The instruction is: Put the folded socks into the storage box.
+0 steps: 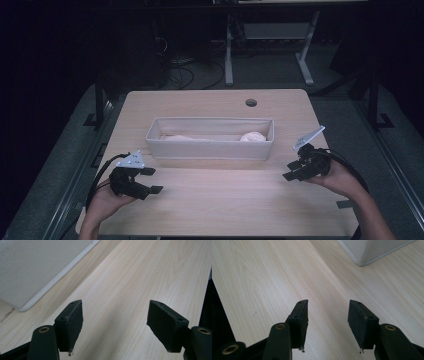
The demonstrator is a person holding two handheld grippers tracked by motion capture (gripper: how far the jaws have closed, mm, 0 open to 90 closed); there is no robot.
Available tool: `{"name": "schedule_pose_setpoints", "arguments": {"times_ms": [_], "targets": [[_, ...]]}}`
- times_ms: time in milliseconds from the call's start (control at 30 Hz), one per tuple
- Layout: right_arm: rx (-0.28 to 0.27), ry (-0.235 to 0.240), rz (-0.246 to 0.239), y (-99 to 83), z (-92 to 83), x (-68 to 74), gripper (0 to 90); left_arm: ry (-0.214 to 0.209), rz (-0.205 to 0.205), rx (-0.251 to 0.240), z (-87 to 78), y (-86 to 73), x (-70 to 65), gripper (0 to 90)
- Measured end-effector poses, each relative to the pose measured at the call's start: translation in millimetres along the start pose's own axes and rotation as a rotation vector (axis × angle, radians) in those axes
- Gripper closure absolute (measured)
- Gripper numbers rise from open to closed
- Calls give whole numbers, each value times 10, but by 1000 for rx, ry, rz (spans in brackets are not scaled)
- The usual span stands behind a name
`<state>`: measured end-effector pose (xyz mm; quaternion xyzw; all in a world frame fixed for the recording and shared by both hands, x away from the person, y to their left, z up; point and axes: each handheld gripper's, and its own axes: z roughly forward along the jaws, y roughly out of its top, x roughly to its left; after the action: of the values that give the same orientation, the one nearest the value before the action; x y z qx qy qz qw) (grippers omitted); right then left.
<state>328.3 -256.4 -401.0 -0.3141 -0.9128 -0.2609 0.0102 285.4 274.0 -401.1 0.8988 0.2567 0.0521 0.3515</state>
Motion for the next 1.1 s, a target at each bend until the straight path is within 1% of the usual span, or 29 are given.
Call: {"name": "schedule_pose_setpoints", "arguments": {"times_ms": [167, 533, 733, 1000, 1100], "targets": [[-6, 7, 16, -72, 20, 11, 496, -1, -1, 0, 15, 0, -2, 283], [-8, 17, 31, -178, 67, 34, 492, -1, 1, 2, 15, 1, -5, 283], [-14, 24, 33, -227, 92, 50, 490, 0, 1, 3, 9, 0, -6, 283], [-8, 34, 43, -285, 131, 69, 487, -3, 1, 2, 7, -3, -7, 283], [-10, 35, 37, -295, 130, 83, 481, -1, 0, 2, 7, -5, -7, 283]]}}
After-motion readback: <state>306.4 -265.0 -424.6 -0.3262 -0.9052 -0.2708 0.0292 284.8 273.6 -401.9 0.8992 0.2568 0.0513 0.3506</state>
